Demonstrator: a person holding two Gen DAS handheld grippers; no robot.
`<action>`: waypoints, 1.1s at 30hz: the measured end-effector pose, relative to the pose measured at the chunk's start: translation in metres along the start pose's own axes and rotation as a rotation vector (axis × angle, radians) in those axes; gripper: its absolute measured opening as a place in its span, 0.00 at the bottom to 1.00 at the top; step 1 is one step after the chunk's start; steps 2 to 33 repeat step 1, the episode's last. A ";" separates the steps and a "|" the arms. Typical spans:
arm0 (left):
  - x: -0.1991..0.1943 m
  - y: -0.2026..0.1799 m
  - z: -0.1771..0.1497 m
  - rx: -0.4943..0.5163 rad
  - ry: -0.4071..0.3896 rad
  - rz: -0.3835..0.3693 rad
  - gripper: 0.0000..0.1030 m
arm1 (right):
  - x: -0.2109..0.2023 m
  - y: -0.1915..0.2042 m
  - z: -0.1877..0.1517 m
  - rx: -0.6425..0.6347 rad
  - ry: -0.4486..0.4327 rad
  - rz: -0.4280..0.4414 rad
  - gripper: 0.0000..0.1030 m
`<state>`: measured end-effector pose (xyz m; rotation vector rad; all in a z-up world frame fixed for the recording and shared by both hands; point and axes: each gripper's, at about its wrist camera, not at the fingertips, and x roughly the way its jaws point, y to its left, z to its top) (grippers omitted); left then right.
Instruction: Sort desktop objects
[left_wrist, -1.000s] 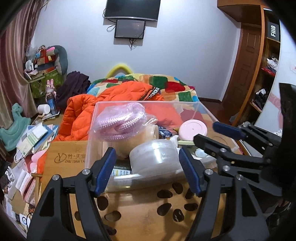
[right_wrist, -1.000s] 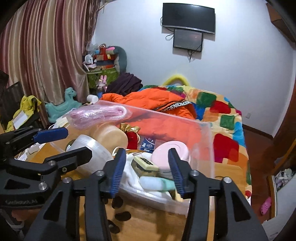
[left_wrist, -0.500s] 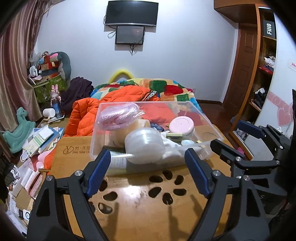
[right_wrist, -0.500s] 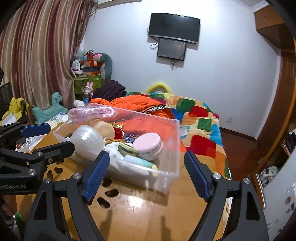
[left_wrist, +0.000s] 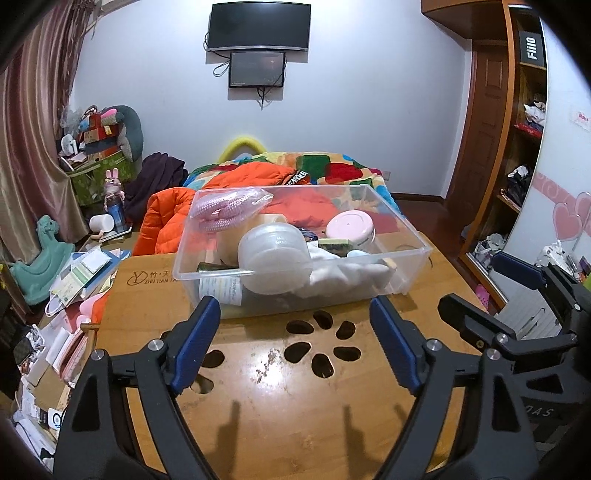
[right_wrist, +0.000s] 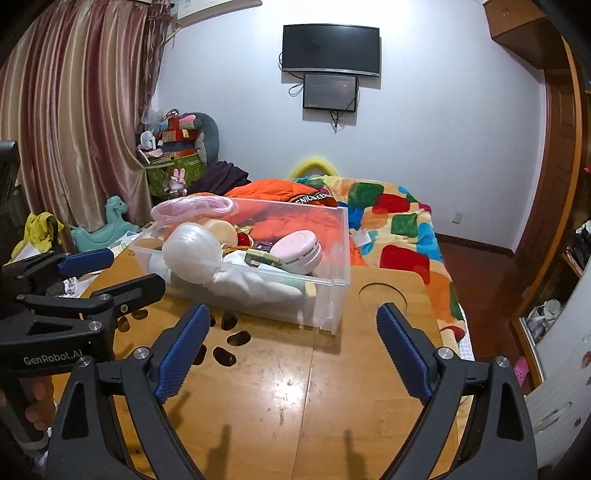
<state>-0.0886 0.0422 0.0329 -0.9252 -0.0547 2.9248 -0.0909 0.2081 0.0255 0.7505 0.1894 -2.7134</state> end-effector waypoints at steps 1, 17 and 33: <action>-0.001 0.001 -0.001 -0.003 0.000 0.003 0.81 | 0.000 0.000 0.000 0.000 0.000 0.000 0.88; -0.001 0.001 -0.001 -0.003 0.000 0.003 0.81 | 0.000 0.000 0.000 0.000 0.000 0.000 0.88; -0.001 0.001 -0.001 -0.003 0.000 0.003 0.81 | 0.000 0.000 0.000 0.000 0.000 0.000 0.88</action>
